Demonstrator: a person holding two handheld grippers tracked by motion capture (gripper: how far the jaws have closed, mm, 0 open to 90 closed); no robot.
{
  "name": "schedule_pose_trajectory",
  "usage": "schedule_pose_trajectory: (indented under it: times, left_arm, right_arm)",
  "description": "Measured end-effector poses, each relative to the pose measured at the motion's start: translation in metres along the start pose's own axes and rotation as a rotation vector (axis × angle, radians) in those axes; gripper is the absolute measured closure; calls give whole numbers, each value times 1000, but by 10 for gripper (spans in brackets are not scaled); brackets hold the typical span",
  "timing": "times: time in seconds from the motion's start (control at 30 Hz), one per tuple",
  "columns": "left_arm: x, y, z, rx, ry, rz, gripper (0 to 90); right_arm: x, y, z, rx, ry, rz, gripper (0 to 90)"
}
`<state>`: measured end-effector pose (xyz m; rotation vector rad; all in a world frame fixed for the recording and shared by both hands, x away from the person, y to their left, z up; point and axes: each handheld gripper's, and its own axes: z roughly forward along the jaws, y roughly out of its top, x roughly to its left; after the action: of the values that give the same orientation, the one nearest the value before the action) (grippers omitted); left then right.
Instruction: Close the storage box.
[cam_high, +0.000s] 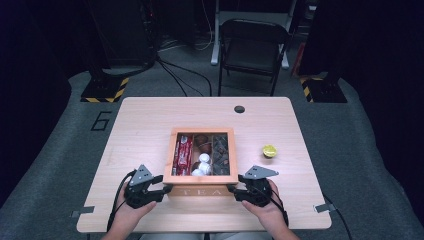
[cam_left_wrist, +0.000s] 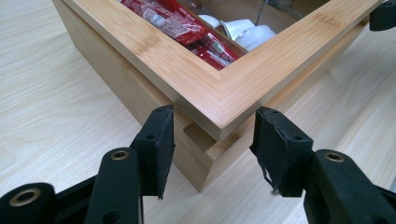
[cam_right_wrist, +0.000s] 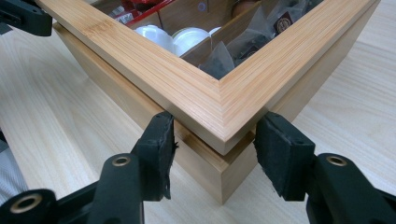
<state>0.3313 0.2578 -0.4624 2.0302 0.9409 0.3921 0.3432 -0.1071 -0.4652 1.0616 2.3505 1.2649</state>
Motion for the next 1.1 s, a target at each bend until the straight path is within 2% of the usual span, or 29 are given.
schedule_pose_trajectory:
  times: [0.17,0.23,0.3,0.33,0.43,0.6,0.77,1.0,1.07,1.1]
  left_arm:
    - [0,0,0,22,-11,0,487]
    - [0,-1,0,14,-13,-12,485]
    - [1,0,-2,2,-24,-23,468]
    - [1,1,-2,-3,-16,-26,475]
    - [2,2,-2,2,-11,-17,475]
    - [3,1,-1,12,-18,-23,469]
    - [5,3,-5,-1,-11,-26,446]
    - [14,6,-12,-26,16,-59,423]
    - [17,6,-13,-27,15,-78,421]
    - [18,6,-14,-25,21,-75,417]
  right_arm:
    - [-1,-1,0,9,4,0,466]
    - [0,-2,1,15,1,2,462]
    - [-1,-3,2,43,-6,-6,443]
    - [-1,-4,4,55,-14,-9,426]
    - [-2,-4,3,41,13,29,416]
    - [-3,-4,2,40,15,35,412]
    - [-5,-1,-3,5,0,22,392]
    - [-14,3,-13,-66,3,67,375]
    - [-16,5,-16,-90,-8,59,373]
    - [-17,6,-19,-105,-21,46,372]
